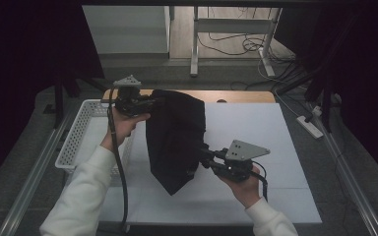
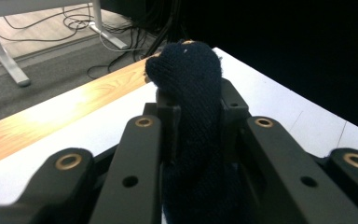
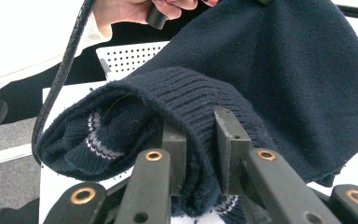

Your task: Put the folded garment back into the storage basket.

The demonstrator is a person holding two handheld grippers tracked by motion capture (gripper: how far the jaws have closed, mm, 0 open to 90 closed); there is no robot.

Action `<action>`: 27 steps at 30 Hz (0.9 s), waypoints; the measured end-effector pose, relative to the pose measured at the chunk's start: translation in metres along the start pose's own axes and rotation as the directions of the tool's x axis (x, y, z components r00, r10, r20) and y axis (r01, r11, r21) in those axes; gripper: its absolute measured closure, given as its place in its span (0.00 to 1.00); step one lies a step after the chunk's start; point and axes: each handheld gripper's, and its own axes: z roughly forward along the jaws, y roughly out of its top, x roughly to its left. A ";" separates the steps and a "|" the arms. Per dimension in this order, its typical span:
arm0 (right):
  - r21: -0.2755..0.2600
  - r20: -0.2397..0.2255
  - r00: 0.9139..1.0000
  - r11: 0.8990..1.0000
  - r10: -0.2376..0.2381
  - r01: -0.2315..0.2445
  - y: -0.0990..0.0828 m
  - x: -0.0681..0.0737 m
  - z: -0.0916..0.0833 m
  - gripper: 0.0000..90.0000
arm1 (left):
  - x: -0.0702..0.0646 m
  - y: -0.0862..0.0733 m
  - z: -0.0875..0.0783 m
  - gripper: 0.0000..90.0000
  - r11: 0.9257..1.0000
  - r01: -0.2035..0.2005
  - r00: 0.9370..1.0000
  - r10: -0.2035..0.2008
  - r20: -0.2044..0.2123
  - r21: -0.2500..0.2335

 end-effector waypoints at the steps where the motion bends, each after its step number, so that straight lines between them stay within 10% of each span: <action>1: 0.000 -0.005 1.000 1.000 0.001 -0.001 0.001 0.000 0.002 0.85 | 0.001 0.000 -0.002 0.83 1.000 0.001 1.000 -0.001 -0.002 -0.002; 27: -0.048 -0.073 0.997 0.999 -0.012 0.008 0.029 0.019 0.050 0.85 | 0.029 0.002 -0.068 0.83 0.999 -0.005 0.998 0.002 -0.068 -0.043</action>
